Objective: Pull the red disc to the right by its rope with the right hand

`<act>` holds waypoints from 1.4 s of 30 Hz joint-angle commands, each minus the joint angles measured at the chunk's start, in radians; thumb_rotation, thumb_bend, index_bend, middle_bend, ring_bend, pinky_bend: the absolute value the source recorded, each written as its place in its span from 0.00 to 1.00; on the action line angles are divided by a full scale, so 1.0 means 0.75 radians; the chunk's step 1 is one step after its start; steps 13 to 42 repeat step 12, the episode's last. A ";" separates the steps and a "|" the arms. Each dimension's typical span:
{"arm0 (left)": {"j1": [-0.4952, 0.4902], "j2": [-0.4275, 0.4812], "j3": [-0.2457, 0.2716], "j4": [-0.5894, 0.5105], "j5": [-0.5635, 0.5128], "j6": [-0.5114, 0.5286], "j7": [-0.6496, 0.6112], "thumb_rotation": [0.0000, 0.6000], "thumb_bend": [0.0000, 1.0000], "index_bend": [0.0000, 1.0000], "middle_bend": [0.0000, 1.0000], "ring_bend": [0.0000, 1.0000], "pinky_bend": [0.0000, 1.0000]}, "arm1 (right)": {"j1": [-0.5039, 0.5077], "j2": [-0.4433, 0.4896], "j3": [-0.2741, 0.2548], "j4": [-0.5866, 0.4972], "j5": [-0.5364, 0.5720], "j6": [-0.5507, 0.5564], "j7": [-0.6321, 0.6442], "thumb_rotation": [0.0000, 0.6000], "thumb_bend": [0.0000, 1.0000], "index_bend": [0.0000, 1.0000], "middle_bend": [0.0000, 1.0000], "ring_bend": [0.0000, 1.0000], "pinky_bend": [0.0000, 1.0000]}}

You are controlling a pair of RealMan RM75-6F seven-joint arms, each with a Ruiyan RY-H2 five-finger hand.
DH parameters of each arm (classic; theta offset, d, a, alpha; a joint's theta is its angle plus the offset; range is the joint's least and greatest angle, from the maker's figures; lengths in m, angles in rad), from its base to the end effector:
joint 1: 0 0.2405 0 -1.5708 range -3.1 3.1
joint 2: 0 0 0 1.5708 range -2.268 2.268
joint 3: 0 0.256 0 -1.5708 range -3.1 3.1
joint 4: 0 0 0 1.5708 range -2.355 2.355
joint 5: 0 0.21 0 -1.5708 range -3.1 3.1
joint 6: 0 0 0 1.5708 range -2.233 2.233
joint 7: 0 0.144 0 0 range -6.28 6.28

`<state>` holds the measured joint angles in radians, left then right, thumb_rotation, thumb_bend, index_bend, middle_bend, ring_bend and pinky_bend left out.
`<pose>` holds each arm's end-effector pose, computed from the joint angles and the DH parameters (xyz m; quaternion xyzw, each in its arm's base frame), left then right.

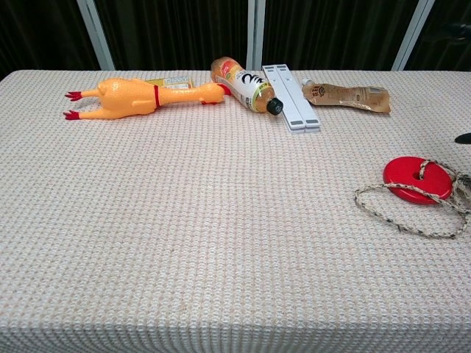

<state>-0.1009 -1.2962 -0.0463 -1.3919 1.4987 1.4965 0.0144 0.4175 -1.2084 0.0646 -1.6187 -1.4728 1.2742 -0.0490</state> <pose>-0.3333 0.1876 0.1227 -0.6016 -0.3654 -0.3786 0.6010 -0.2367 -0.2724 0.1045 0.6858 -0.3538 0.4254 0.4728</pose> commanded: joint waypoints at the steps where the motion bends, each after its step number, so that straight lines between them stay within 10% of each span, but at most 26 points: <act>1: 0.000 0.001 -0.001 -0.009 0.003 0.004 0.004 1.00 0.02 0.20 0.18 0.10 0.14 | -0.121 0.057 -0.054 0.037 -0.056 0.144 0.081 1.00 0.00 0.00 0.00 0.00 0.00; 12: 0.000 0.022 -0.002 -0.033 0.013 0.015 0.002 1.00 0.02 0.20 0.18 0.10 0.14 | -0.372 -0.051 -0.114 0.285 -0.014 0.360 0.029 1.00 0.00 0.00 0.00 0.00 0.00; 42: 0.000 0.022 -0.002 -0.033 0.013 0.015 0.002 1.00 0.02 0.20 0.18 0.10 0.14 | -0.372 -0.051 -0.114 0.285 -0.014 0.360 0.029 1.00 0.00 0.00 0.00 0.00 0.00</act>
